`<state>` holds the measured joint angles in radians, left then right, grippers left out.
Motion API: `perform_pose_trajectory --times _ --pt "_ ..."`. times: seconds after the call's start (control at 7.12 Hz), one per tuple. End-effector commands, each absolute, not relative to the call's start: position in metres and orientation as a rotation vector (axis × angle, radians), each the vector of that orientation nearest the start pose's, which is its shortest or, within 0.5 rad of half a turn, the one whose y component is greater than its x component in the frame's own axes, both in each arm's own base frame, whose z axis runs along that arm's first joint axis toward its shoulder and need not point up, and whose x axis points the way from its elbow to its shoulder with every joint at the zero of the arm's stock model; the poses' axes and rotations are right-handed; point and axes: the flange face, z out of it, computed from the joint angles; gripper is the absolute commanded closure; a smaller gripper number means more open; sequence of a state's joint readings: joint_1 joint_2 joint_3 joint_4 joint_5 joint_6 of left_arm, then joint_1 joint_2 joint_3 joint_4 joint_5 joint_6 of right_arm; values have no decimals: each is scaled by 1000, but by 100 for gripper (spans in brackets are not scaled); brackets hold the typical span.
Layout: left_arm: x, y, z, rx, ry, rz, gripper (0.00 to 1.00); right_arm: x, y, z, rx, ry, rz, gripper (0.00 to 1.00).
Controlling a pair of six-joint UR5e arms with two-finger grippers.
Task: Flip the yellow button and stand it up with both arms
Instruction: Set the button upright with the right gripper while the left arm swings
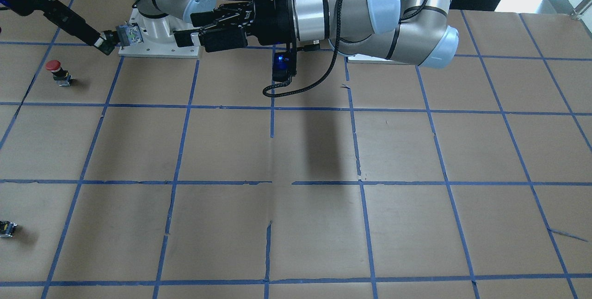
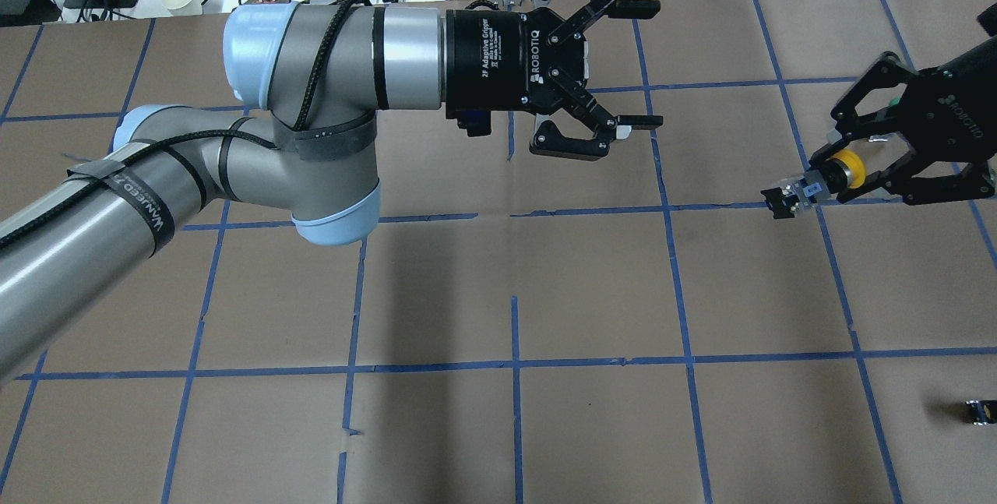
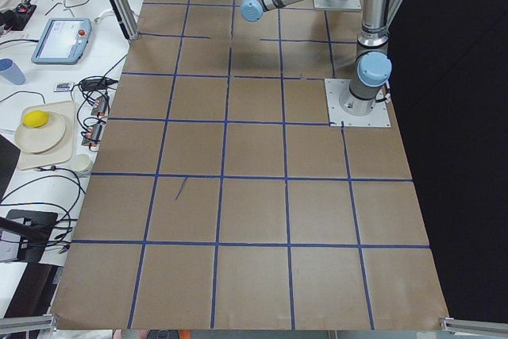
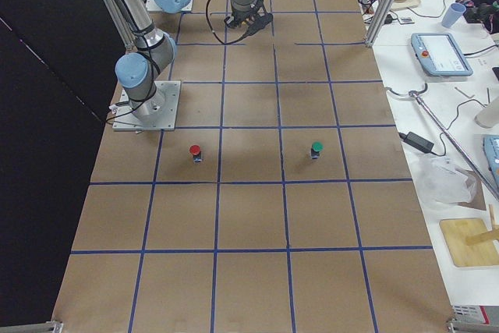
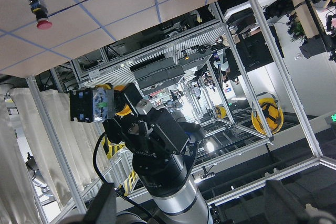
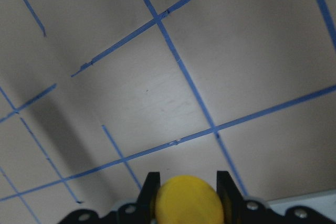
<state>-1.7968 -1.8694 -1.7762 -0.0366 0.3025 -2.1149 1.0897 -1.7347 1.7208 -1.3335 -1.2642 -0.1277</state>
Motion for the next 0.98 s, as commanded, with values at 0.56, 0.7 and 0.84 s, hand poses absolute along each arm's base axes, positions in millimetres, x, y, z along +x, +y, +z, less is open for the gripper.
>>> perform_pose_trajectory --times 0.56,0.7,0.84 --pt "-342 -475 492 1094 -1552 -742 2 -69 -450 418 -1361 2820 -275 94" --pt "-342 -474 494 1113 -1567 -715 2 -72 -451 417 -1623 2708 -299 95" --pt "-344 -470 494 1105 -1573 -711 2 -79 -460 408 -1683 2650 -343 95"
